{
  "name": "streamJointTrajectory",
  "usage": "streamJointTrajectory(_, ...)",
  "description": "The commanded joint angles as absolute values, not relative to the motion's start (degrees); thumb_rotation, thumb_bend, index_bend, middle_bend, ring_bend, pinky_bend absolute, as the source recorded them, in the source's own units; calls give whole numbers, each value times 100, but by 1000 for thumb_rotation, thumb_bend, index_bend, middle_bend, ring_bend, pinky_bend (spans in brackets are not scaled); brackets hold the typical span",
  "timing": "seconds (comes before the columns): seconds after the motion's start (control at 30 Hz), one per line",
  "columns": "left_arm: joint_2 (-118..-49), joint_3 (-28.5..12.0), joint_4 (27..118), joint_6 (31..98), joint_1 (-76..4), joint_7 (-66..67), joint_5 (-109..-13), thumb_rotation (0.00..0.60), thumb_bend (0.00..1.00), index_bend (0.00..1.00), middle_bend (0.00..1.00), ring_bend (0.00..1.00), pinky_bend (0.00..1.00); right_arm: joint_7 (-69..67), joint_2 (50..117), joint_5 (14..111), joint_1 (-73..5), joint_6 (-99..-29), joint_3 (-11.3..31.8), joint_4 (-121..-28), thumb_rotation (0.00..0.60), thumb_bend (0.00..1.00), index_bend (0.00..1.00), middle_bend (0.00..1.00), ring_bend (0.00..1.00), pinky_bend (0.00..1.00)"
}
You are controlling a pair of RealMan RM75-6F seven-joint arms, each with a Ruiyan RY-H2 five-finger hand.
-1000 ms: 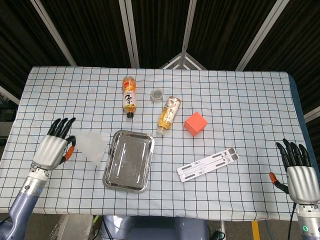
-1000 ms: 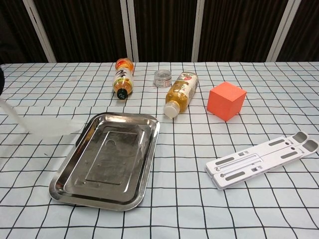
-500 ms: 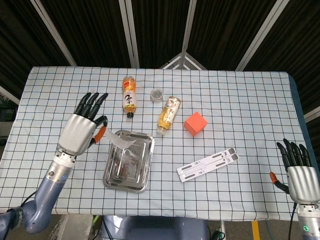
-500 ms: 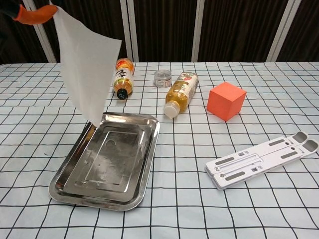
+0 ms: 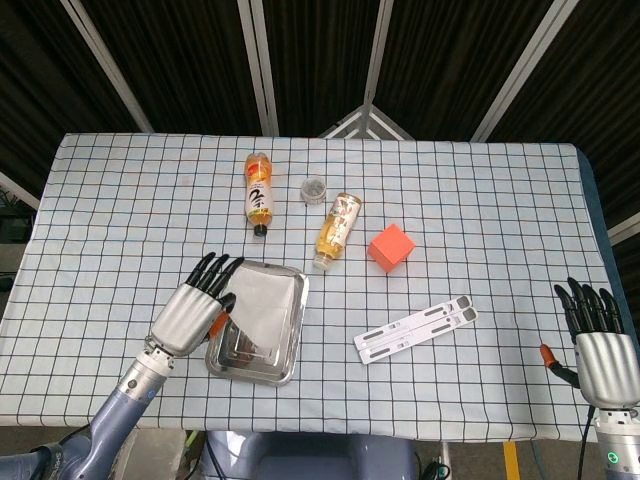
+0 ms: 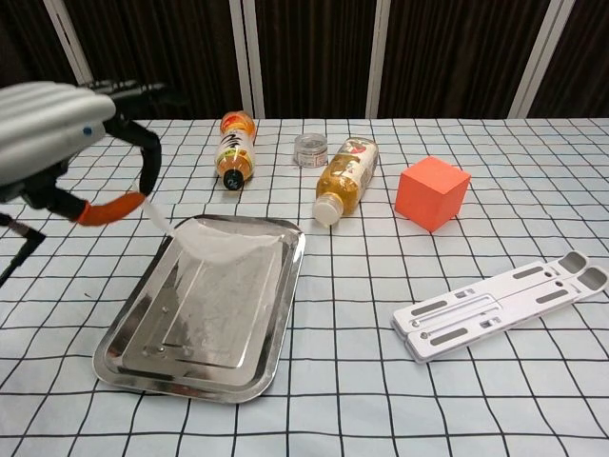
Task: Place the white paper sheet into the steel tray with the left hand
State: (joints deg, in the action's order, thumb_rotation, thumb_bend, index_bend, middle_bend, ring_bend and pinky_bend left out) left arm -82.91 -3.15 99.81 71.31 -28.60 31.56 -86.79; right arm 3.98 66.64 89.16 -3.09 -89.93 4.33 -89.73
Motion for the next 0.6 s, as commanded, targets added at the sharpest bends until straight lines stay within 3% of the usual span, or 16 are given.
streamJointTrajectory(0.03,-8386,-121,9756,6972,-2816,3017,-8753,600,527,567,23,0,0,400,6665,8916,-308,-8991,431,-8979,600,329,0,0,0,0)
streamJointTrajectory(0.37,-8583,28,9418,6704,-2850,2903,-8734,600,521,528,16,0,0,387,6655,8896,-308,-8976,434,-8993,600,329,0,0,0,0)
streamJointTrajectory(0.6,-8538,63,9480,6681,-2834,2899,-8738,600,313,263,0,0,0,365,6649,8894,-306,-8979,436,-8994,600,329,0,0,0,0)
